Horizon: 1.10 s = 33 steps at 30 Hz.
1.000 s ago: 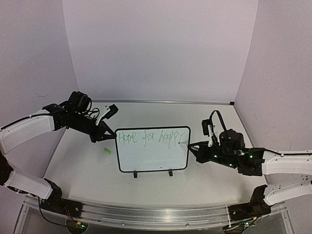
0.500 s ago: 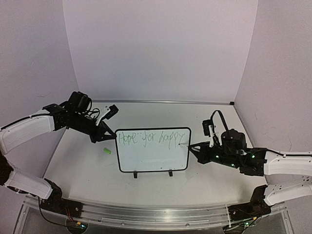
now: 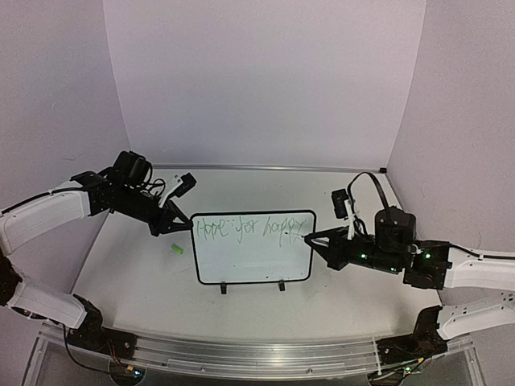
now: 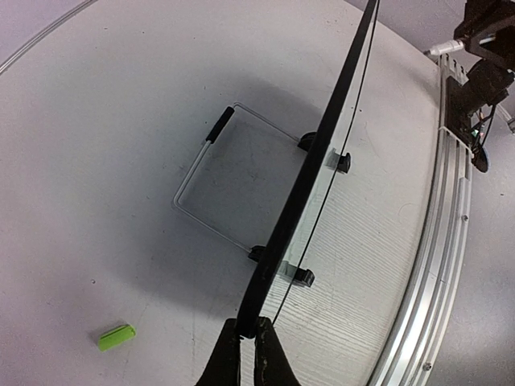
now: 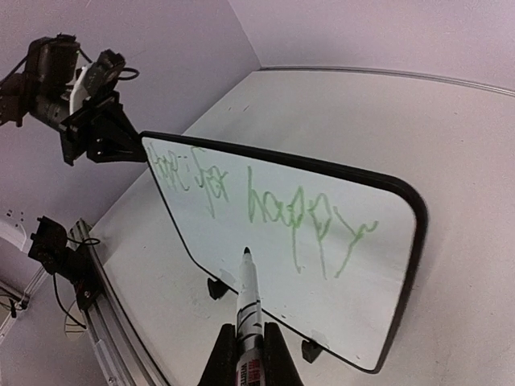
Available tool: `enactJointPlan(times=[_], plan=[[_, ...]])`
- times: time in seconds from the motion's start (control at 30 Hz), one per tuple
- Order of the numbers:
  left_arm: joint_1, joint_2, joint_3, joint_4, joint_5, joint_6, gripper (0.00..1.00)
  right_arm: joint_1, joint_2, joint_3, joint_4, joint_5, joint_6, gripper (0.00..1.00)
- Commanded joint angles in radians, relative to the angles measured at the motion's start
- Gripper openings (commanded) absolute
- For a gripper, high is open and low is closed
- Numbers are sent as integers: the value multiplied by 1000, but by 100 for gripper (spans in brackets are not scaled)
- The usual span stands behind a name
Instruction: Write a sentence on the whiteboard
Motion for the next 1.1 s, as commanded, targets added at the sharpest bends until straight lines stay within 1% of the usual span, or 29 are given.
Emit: enactJointPlan(times=[0.0,0.1,0.23,0.4,0.53,0.83,1.07], plan=[[-10,2,12,-13,-33,16,0,92,113,88,91,38,-61,0],[-10,6,11,-11,-30,15,0,143,224,126,153,74,-62,0],[-12,4,10,-11,-33,15,0,209,387,197,245,80,-74,0],[-12,6,11,-11,-33,15,0,268,588,336,265,98,-102,0],[-12,4,8,-8,-28,13,0,283,690,401,278,112,-114,0],[-15,1,10,-7,-26,13,0,291,813,472,286,197,-115,0],[-16,2,10,-7,-25,14,0,292,848,493,288,272,-107,0]])
